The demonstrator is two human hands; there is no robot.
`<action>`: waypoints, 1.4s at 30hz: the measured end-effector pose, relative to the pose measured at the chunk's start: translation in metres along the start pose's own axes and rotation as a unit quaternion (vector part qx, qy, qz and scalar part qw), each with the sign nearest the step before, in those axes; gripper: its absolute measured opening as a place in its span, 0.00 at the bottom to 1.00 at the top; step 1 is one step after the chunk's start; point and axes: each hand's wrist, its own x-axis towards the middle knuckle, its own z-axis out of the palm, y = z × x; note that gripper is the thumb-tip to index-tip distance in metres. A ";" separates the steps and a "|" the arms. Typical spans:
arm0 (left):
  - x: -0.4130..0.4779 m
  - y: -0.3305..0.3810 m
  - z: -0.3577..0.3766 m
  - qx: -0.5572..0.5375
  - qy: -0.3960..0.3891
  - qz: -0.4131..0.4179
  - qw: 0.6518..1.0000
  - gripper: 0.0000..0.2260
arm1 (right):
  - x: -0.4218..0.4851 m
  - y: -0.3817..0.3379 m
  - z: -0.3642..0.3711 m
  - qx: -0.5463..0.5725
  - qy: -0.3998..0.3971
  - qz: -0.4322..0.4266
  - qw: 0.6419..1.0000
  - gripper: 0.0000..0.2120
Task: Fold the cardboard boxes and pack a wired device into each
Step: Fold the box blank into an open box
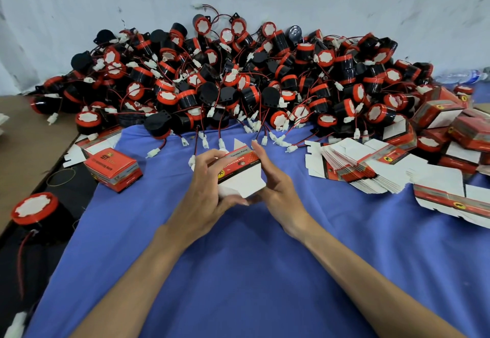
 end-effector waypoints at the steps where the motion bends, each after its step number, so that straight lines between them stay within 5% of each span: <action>1: 0.000 0.000 0.000 -0.011 0.003 -0.006 1.000 0.28 | 0.000 -0.001 0.000 -0.007 0.002 -0.003 1.000 0.32; 7: 0.003 0.006 0.006 -0.099 0.116 -0.121 0.981 0.30 | -0.001 -0.002 0.003 0.022 0.031 -0.007 0.999 0.17; 12: 0.002 0.008 0.006 -0.142 0.013 -0.148 0.979 0.26 | -0.001 -0.002 0.003 0.042 0.083 -0.010 0.996 0.17; 16: 0.000 0.013 0.007 -0.150 -0.031 -0.118 0.981 0.25 | 0.000 0.002 0.002 0.035 0.106 -0.009 0.994 0.28; 20: 0.001 0.016 0.002 -0.176 0.013 -0.145 0.974 0.22 | 0.003 0.000 -0.004 -0.083 0.054 -0.006 0.995 0.31; 24: 0.002 0.017 -0.001 -0.222 0.037 -0.150 0.963 0.20 | 0.001 0.000 -0.003 -0.219 -0.002 -0.011 0.976 0.21; 29: 0.000 0.012 0.002 -0.216 0.022 -0.162 0.963 0.27 | -0.004 0.002 0.007 0.007 -0.039 0.029 0.999 0.18; 34: -0.001 0.003 0.009 -0.196 -0.026 -0.260 0.945 0.30 | -0.005 -0.001 0.012 0.036 0.014 0.002 0.999 0.19; 42: -0.001 0.004 0.018 -0.202 0.015 -0.265 0.943 0.23 | -0.003 0.006 0.015 0.045 0.046 0.016 0.998 0.23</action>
